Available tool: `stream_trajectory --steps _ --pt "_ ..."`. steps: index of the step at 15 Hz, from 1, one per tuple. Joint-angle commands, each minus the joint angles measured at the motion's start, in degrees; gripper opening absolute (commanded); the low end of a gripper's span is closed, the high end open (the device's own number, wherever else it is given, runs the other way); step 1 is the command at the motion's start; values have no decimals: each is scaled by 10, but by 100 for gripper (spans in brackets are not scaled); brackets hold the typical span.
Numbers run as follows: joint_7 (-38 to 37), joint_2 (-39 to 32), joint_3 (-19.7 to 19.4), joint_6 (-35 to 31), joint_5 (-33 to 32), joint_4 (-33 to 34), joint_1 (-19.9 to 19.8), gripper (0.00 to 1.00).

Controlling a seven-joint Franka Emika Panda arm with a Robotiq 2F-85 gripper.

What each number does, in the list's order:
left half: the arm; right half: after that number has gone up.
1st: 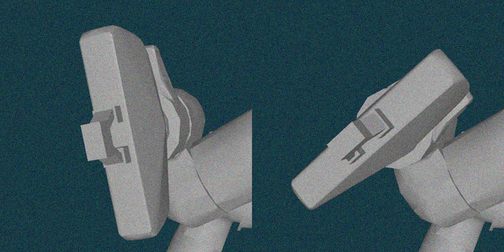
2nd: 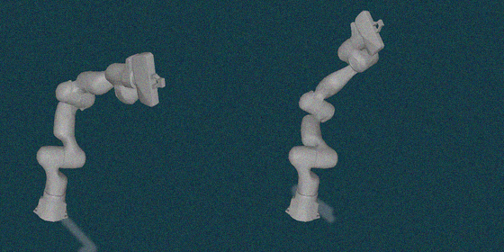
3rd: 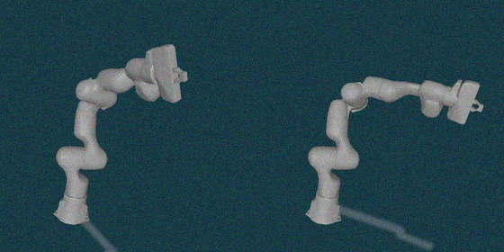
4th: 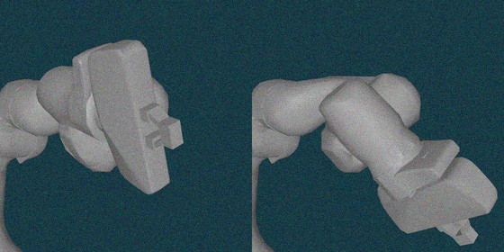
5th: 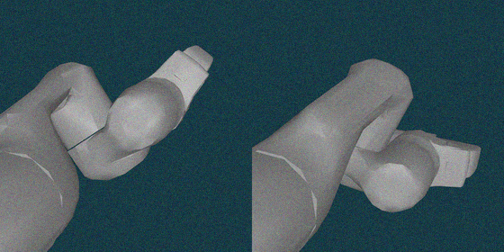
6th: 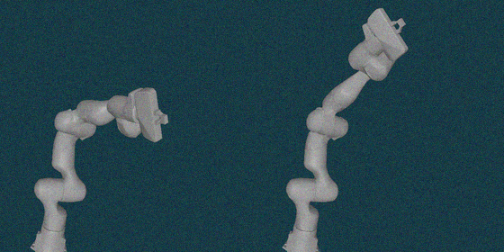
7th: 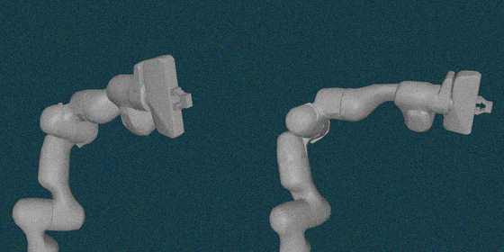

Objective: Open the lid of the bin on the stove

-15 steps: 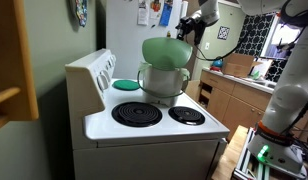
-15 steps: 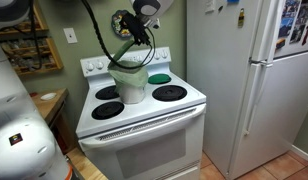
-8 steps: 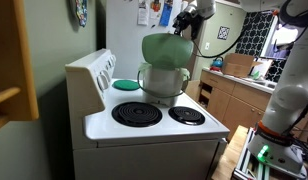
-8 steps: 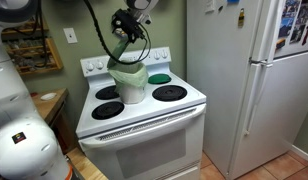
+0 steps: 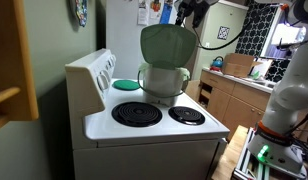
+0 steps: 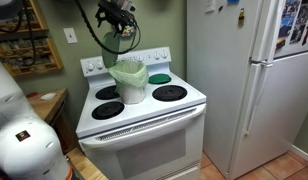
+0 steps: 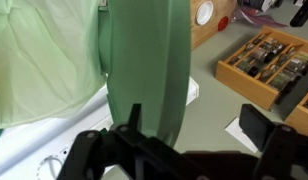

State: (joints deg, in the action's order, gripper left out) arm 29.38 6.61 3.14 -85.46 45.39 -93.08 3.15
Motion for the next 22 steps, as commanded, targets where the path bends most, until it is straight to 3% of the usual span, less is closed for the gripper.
stream_trajectory --steps 1,8,12,18,22 --pt "21 20 0 -5 -2 -4 10 100" --pt "-14 29 -6 -55 -57 -19 3 100" --pt "-37 49 -23 -52 -69 -41 -8 100" --pt "-18 101 -69 -53 -96 -117 -37 100" --pt "-3 129 -90 -91 -135 -159 -52 100"
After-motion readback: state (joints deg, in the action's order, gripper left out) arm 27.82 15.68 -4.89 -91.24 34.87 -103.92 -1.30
